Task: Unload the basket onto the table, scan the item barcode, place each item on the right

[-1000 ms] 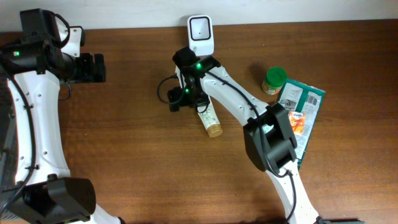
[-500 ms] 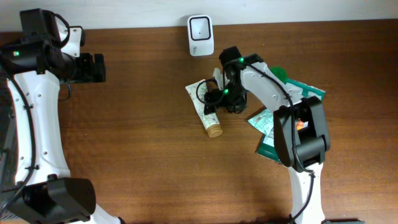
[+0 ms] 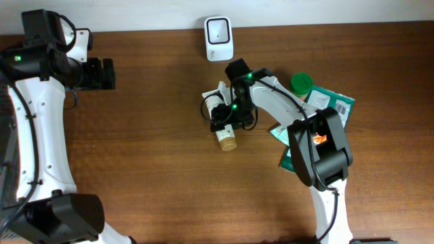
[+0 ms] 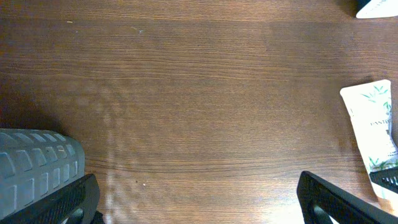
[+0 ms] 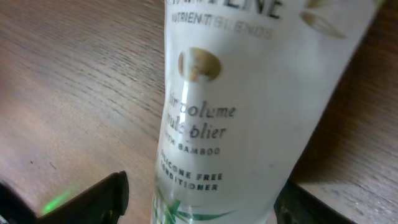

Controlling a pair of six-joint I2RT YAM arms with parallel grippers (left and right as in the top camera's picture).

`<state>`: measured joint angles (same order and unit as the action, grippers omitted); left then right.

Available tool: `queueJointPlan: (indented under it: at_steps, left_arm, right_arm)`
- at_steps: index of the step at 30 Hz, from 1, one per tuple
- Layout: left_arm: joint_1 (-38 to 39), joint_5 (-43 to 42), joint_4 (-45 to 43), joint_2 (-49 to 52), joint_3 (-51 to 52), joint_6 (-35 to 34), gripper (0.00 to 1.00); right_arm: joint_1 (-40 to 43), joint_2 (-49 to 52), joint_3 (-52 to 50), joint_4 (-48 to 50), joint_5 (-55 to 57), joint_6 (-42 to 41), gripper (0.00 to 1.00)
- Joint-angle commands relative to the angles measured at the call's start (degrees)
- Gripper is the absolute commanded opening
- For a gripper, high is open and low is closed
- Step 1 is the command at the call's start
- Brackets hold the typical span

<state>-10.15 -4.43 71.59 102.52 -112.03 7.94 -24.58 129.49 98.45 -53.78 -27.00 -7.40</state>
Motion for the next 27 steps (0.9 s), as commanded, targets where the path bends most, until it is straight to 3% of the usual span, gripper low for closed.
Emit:
queueJointPlan:
  at_steps: [1,3,4,6,7,9,11,13,14,15,18,21,23,25,27]
  left_arm:
    - [-0.2,-0.2,0.1,-0.9,-0.5,0.7,0.99]
    - [-0.2,-0.2,0.1,-0.9,-0.5,0.7,0.99]
    - [-0.2,-0.2,0.1,-0.9,-0.5,0.7,0.99]
    - [-0.2,-0.2,0.1,-0.9,-0.5,0.7,0.99]
    - [-0.2,-0.2,0.1,-0.9,-0.5,0.7,0.99]
    - [-0.2,-0.2,0.1,-0.9,-0.5,0.7,0.99]
    - [-0.2,-0.2,0.1,-0.9,-0.5,0.7,0.99]
    - [-0.2,-0.2,0.1,-0.9,-0.5,0.8,0.99]
    - [-0.2,-0.2,0.1,-0.9,-0.5,0.7,0.99]
    - [-0.2,-0.2,0.1,-0.9,-0.5,0.7,0.99]
    - [-0.2,-0.2,0.1,-0.9,-0.5,0.7,0.99]
    - [-0.2,-0.2,0.1,-0.9,-0.5,0.7,0.99]
    - [-0.2,-0.2,0.1,-0.9,-0.5,0.7,0.99]
    - [-0.2,-0.2,0.1,-0.9,-0.5,0.7,0.99]
    - [-0.2,-0.2,0.1,-0.9,-0.5,0.7,0.99]
  right_arm:
    - [-1.7,3.1,-4.0,3.2,1.0,-2.0,0.6]
    - [-1.6,3.1,-6.4,5.9,1.3,-2.5,0.51]
    - [-1.6,3.1,-6.6,6.3,2.2,-2.6,0.38]
    - [-1.6,2.9,-6.3,6.8,1.9,-2.6,0.25]
    - [-1.6,2.1,-3.9,4.5,2.0,-2.5,0.12]
    - [-1.7,0.0,0.5,1.4,4.7,-2.5,0.04]
    - [-2.6,-3.1,4.4,-3.3,14.3,-2.5,0.04]
    - [-5.6,-4.6,5.8,-7.6,32.1,-5.5,0.04]
    - [-8.4,-4.5,5.7,-10.3,51.3,-11.9,0.04]
    - [-10.4,-4.0,5.7,-12.0,62.2,-15.8,0.04]
    - [-14.1,1.4,5.7,-12.7,77.2,-16.7,0.04]
    - [-14.1,3.0,5.7,-12.4,69.3,-16.4,0.04]
    - [-14.1,3.0,5.7,-11.8,60.8,-11.0,0.05]
    - [-14.1,3.0,5.7,-12.0,51.5,-5.4,0.24]
    - [-14.2,3.0,5.7,-12.4,48.2,-4.9,0.32]
